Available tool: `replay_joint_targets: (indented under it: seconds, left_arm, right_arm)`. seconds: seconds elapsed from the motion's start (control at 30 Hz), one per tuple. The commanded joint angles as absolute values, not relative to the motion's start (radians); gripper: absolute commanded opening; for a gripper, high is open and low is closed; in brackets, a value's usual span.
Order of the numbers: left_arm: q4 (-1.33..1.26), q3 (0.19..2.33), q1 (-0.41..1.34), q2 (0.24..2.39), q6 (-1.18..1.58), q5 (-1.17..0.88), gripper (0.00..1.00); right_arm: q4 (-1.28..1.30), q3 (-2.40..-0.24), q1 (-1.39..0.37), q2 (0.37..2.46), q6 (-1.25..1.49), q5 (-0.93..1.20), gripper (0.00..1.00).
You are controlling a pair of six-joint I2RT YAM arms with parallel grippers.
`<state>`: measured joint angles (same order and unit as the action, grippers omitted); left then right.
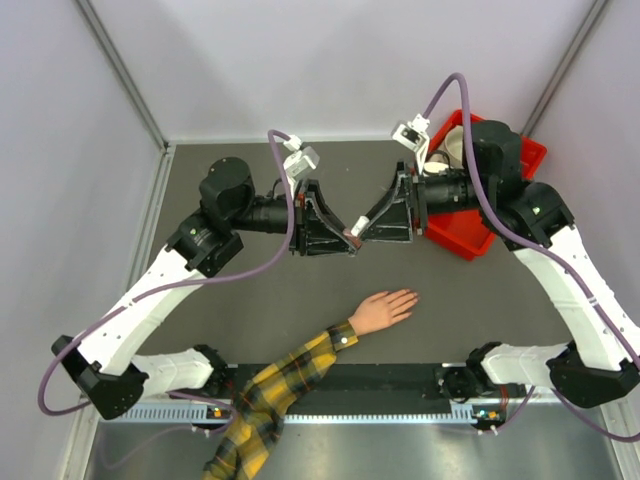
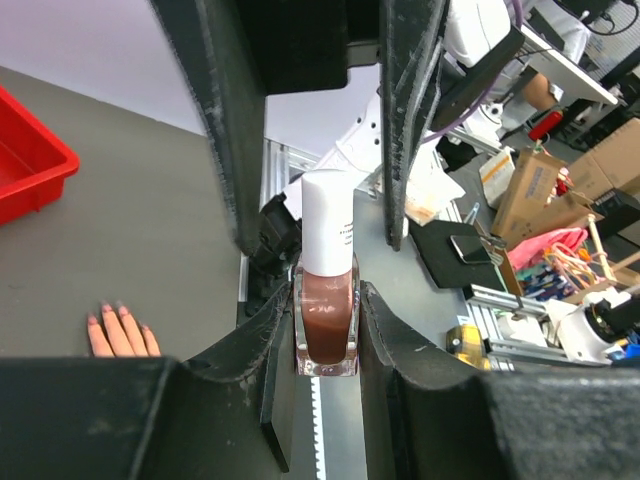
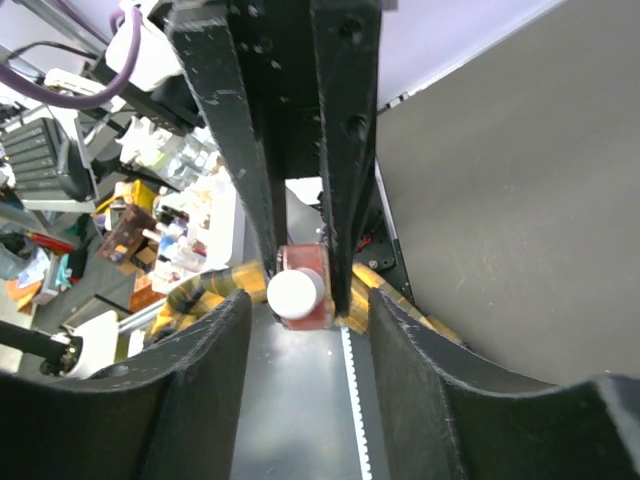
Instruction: Paint the nails
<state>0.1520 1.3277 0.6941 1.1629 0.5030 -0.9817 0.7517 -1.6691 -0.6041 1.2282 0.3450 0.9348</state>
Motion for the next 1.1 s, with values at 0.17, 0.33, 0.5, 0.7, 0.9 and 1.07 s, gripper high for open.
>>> replay_joint_targets:
  seconds: [0.17,0.33,0.5,0.7,0.9,1.07]
  left_arm:
    - [0.11,1.338,0.689,1.169,0.509,-1.031,0.0]
    - [0.117,1.338,0.689,1.166,0.506,-1.031,0.0]
    - [0.123,1.338,0.689,1.174,0.508,-1.042,0.0]
    - [0.129,1.335,0.689,1.175,0.505,-1.052,0.0]
    - [0.149,1.336,0.689,1.18,0.492,-1.048,0.0]
    - [0.311,1.387,0.689,1.161,0.333,-0.832,0.33]
  right_arm:
    - [0.67,-1.687,-0.601,1.229,0.373,0.957,0.45]
    - [0.693,-1.697,-0.6,1.242,0.361,0.965,0.39]
    - [0.703,-1.707,-0.601,1.258,0.353,0.959,0.4]
    - [0.712,-1.717,-0.601,1.267,0.345,0.943,0.38]
    - [0.742,-1.729,-0.6,1.278,0.324,0.92,0.06]
    - [0.819,-1.729,-0.601,1.253,0.293,0.72,0.0]
